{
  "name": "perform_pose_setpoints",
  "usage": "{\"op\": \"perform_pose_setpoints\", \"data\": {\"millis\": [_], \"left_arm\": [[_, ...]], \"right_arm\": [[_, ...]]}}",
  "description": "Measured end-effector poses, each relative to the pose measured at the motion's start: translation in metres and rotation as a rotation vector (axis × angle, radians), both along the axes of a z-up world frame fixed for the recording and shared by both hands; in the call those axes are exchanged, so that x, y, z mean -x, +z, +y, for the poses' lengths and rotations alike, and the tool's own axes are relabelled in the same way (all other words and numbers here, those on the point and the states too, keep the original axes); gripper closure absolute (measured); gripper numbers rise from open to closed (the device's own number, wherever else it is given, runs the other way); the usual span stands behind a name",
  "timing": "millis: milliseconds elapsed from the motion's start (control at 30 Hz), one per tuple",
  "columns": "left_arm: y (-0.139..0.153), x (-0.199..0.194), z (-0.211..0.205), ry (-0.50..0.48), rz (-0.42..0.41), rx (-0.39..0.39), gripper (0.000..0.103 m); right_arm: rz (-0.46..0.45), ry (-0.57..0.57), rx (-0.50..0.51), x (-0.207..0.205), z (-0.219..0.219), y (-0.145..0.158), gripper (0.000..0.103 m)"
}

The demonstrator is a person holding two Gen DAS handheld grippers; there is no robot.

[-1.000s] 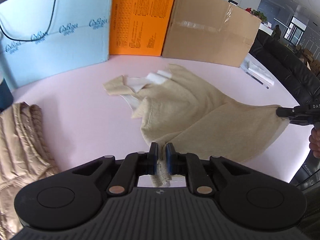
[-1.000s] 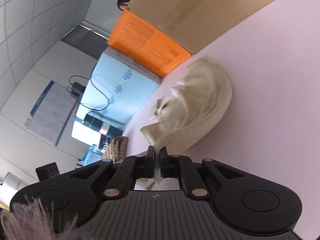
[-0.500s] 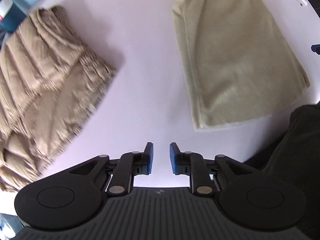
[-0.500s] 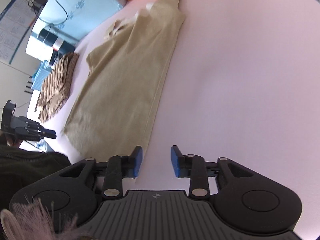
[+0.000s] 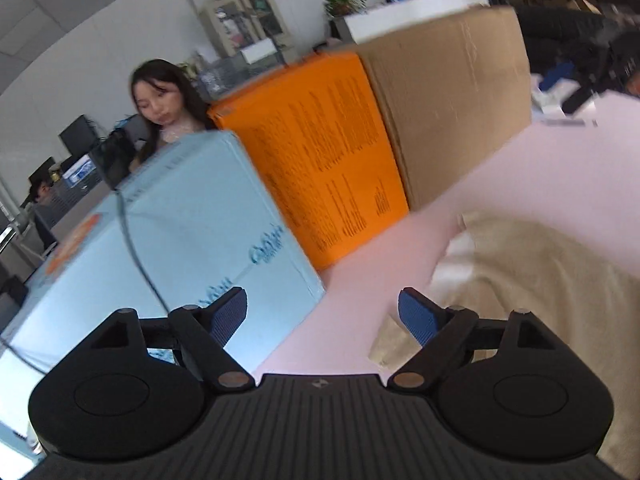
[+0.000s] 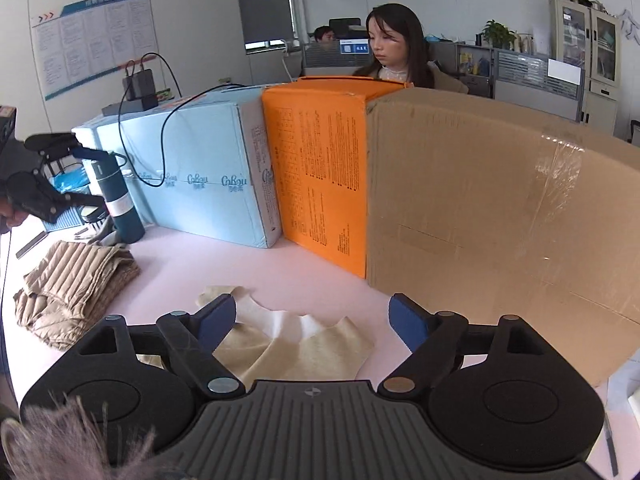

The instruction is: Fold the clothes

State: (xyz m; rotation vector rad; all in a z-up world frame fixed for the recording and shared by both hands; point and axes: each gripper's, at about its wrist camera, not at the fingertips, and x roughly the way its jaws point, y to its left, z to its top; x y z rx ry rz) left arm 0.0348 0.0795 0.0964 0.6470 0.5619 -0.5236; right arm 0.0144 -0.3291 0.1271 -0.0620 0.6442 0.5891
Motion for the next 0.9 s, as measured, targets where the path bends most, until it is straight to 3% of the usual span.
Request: {"op": "perform_pose_setpoints", "data": {"millis": [33,200,400,467,533,600,633,700,800,833,900], "left_arm": [[-0.024,-0.009,-0.007,-0.046,0.033,-0.054,0.032],[-0.110,-0.052,-0.026,-0.124,0.189,-0.125,0.043],[-0.143,-0.097,-0.022,-0.065,0.317,0.012,0.045],[-0.151,-0.106,-0.021,-0.079,0.361,0.039,0.055],[-0.149,-0.105,-0.018,-0.094,0.405,0.107,0.083],[-0.148,-0.103,-0.020,-0.104,0.409,0.122,0.096],[-0.148,-0.103,-0.021,-0.107,0.404,0.117,0.096],[-0.148,-0.105,-0.021,-0.092,0.403,0.121,0.096],[-0.149,-0.107,-0.023,-0.074,0.401,0.122,0.096],[-0.149,-0.107,-0.025,-0.073,0.398,0.119,0.097],[-0.149,-0.108,-0.029,-0.068,0.393,0.115,0.097]], "right_arm": [[0.020,0.010,0.018,-0.010,0.005,-0.010,0.020],[0.093,0.018,0.105,-0.060,0.020,-0.062,0.020],[0.180,0.004,0.068,-0.116,0.011,-0.111,0.020],[0.186,0.016,0.039,-0.128,0.010,-0.123,0.020],[0.190,0.033,0.005,-0.139,0.009,-0.136,0.020],[0.203,0.052,-0.028,-0.147,0.008,-0.146,0.020],[0.205,0.054,-0.043,-0.151,0.007,-0.150,0.021],[0.211,0.056,-0.057,-0.157,0.006,-0.158,0.025],[0.241,0.082,-0.001,-0.162,0.014,-0.169,0.037],[0.264,0.101,0.032,-0.162,0.018,-0.174,0.060],[0.250,0.143,0.090,-0.155,0.029,-0.173,0.070]]}}
